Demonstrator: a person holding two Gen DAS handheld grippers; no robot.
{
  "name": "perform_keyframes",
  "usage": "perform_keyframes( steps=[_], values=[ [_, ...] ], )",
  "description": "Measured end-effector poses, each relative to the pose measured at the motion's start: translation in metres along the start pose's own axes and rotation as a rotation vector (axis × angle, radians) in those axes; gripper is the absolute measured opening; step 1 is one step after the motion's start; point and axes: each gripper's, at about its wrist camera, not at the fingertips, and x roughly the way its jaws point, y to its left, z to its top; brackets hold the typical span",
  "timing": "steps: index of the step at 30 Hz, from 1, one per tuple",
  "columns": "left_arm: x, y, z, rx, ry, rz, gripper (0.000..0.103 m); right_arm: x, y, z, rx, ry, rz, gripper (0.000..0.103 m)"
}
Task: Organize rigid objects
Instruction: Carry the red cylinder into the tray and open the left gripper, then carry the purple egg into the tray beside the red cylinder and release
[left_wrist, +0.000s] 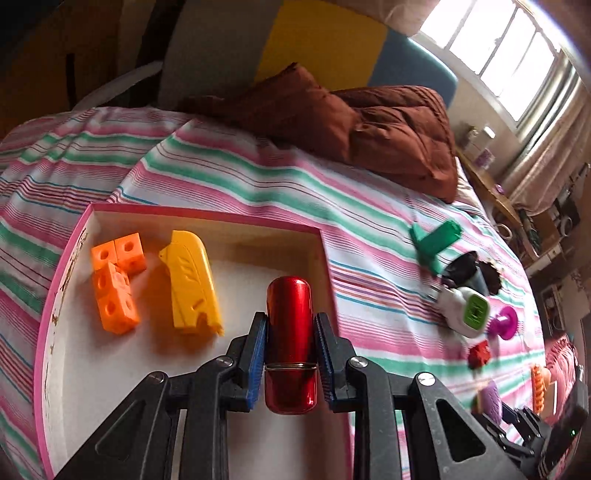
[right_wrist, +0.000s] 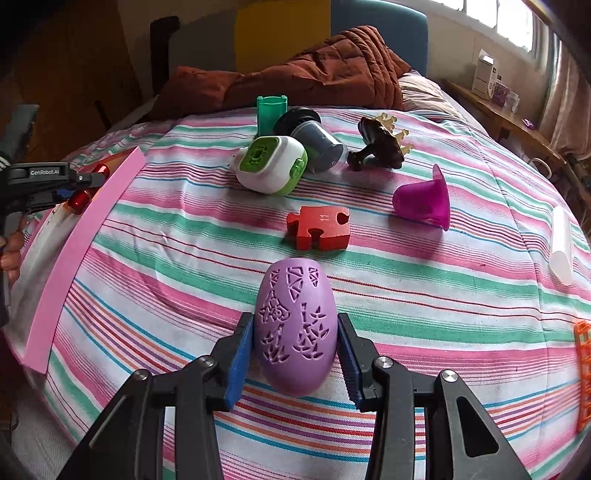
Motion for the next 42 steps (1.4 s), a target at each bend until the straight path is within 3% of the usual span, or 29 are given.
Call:
perform_keyframes(
  steps=[4, 7, 11, 16, 23, 28, 42],
  values=[
    [0.009, 0.006, 0.011, -0.014, -0.013, 0.033, 0.026, 0.002, -0.003, 0.000, 0.015, 0.006, 0.005, 0.044],
    [0.009, 0.009, 0.018, -0.026, -0.032, 0.055, 0.037, 0.002, -0.002, 0.000, 0.008, 0.004, 0.001, 0.044],
    [-0.005, 0.009, 0.016, -0.021, -0.066, 0.059, 0.042, 0.002, -0.002, -0.001, 0.008, 0.004, 0.002, 0.044],
    [-0.031, 0.008, -0.006, 0.003, -0.116, 0.054, 0.043, 0.001, -0.002, -0.001, 0.015, 0.002, 0.004, 0.044],
    [-0.052, 0.012, -0.047, 0.011, -0.066, 0.005, 0.043, -0.007, 0.002, 0.000, 0.017, -0.023, 0.025, 0.044],
    [-0.063, 0.011, -0.071, 0.054, -0.048, 0.009, 0.043, -0.016, 0.012, 0.003, 0.004, -0.031, 0.048, 0.044],
    [-0.086, 0.029, -0.101, 0.104, -0.063, 0.039, 0.043, -0.025, 0.076, 0.027, -0.008, -0.012, 0.189, 0.044]
  ],
)
